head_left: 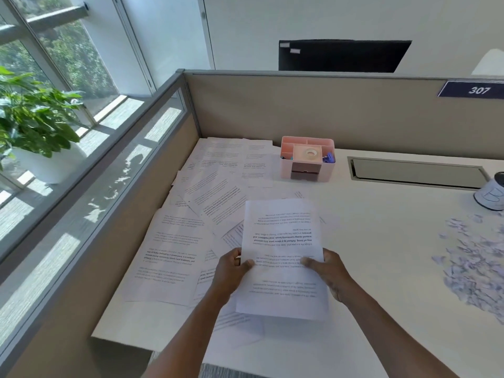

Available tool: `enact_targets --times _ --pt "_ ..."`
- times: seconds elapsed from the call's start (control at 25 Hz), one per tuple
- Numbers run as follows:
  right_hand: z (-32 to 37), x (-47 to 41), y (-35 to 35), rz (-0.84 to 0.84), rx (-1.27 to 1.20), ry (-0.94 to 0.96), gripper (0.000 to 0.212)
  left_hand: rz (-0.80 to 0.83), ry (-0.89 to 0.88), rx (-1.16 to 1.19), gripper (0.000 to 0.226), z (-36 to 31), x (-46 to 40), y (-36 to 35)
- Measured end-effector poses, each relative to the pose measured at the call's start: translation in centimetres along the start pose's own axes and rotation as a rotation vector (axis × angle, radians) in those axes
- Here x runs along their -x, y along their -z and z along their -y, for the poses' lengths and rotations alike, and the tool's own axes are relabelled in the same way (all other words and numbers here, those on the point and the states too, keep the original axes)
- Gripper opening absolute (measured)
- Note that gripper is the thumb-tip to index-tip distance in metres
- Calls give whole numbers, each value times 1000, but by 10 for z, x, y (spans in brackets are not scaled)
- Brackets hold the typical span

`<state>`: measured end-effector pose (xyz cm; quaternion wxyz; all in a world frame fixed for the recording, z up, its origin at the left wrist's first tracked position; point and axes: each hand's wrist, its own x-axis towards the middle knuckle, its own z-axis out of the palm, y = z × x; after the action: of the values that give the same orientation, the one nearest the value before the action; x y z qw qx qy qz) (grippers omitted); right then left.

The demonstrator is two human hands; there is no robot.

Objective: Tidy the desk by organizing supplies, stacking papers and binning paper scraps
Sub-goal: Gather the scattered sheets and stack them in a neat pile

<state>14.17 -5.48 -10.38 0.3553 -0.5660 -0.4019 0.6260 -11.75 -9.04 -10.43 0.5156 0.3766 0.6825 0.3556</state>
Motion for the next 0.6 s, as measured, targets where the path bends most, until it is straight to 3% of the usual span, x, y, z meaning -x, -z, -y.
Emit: enact_targets --times 0.28,0.4,0.6 --pt "-9 -18 14 -63 6 -26 23 -95 4 -163 25 -9 -17 -11" --pt "-2 -30 19 -103 -42 -34 23 -244 -111 -383 41 -20 -46 -2" --pt "5 -47 26 -183 -101 -66 25 -252 -195 -822 69 -27 -100 28"
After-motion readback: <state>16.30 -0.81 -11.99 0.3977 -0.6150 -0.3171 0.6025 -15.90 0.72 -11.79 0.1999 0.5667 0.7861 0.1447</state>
